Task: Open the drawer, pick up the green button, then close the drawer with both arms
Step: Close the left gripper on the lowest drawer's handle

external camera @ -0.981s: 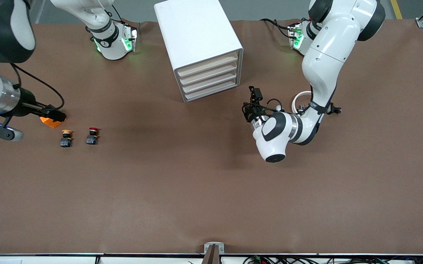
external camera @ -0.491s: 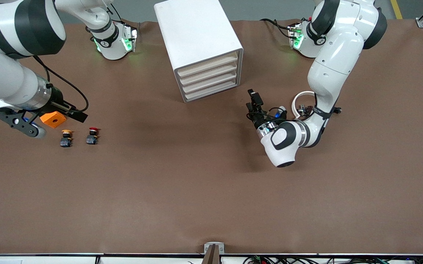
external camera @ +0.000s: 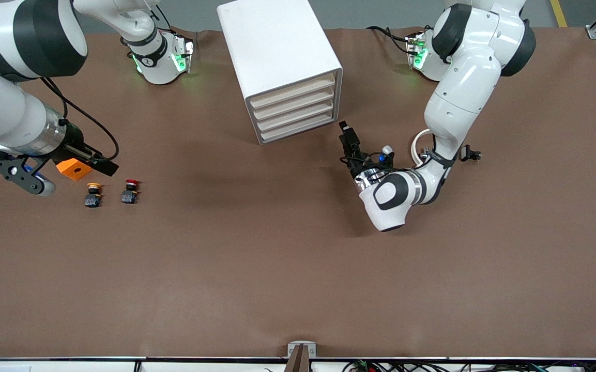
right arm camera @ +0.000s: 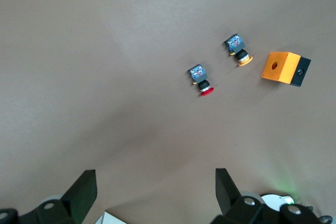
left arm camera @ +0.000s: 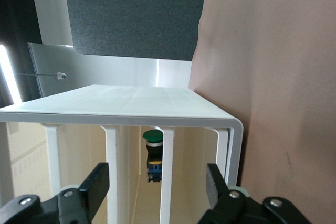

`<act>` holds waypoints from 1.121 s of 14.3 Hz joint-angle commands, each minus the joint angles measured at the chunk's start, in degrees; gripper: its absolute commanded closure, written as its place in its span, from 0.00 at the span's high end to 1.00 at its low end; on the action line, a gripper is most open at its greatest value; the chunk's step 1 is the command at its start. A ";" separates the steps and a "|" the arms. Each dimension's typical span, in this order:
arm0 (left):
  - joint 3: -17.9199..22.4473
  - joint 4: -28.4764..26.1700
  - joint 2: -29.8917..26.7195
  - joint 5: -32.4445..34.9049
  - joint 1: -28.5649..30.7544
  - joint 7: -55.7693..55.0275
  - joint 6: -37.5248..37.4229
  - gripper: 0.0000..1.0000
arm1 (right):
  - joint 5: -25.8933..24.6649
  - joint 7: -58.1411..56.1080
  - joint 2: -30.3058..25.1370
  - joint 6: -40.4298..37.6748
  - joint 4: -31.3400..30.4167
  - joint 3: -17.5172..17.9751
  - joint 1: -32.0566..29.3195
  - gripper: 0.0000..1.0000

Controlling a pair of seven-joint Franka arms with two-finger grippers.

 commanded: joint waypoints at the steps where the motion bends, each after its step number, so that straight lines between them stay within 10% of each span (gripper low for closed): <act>1: -0.31 1.81 1.08 -0.46 -1.02 -1.65 -1.32 0.70 | -0.65 0.94 1.11 -0.44 1.98 0.33 0.64 1.00; 16: -0.22 2.34 1.26 -0.46 -6.91 -1.04 -0.62 0.69 | 0.05 -4.77 1.11 -1.68 1.63 0.16 -1.99 1.00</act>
